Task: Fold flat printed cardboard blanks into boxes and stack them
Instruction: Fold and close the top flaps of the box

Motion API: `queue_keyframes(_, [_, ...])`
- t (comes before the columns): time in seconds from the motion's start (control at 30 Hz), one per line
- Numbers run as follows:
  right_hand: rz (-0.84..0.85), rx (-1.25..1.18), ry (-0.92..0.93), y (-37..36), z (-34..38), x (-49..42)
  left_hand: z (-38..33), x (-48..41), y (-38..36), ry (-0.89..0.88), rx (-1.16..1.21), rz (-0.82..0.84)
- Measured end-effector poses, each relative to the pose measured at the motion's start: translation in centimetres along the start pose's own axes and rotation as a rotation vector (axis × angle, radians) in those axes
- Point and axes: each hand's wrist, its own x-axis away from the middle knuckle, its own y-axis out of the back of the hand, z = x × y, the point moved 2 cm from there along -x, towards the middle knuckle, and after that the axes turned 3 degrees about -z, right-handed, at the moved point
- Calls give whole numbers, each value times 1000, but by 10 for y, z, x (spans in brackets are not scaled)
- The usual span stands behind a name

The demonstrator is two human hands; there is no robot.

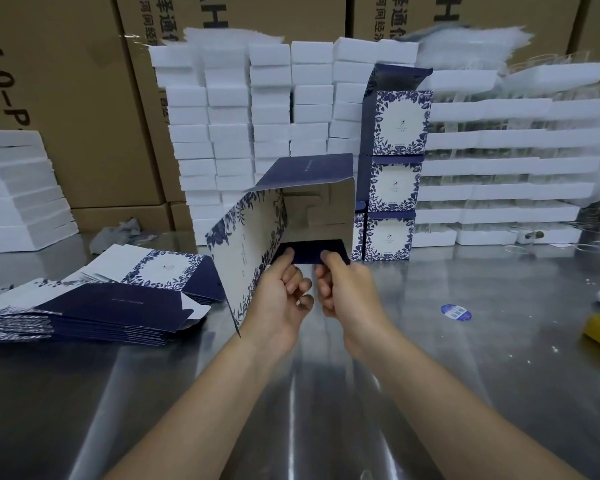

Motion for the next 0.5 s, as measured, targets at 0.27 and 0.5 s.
queue_keyframes(0.27, [22,-33,19,-3,-1,4,7,4,-4,-22,-143,2])
queue_keyframes(0.5, [88,22,28,-5,-2,6,6,0,-3,1,-147,15])
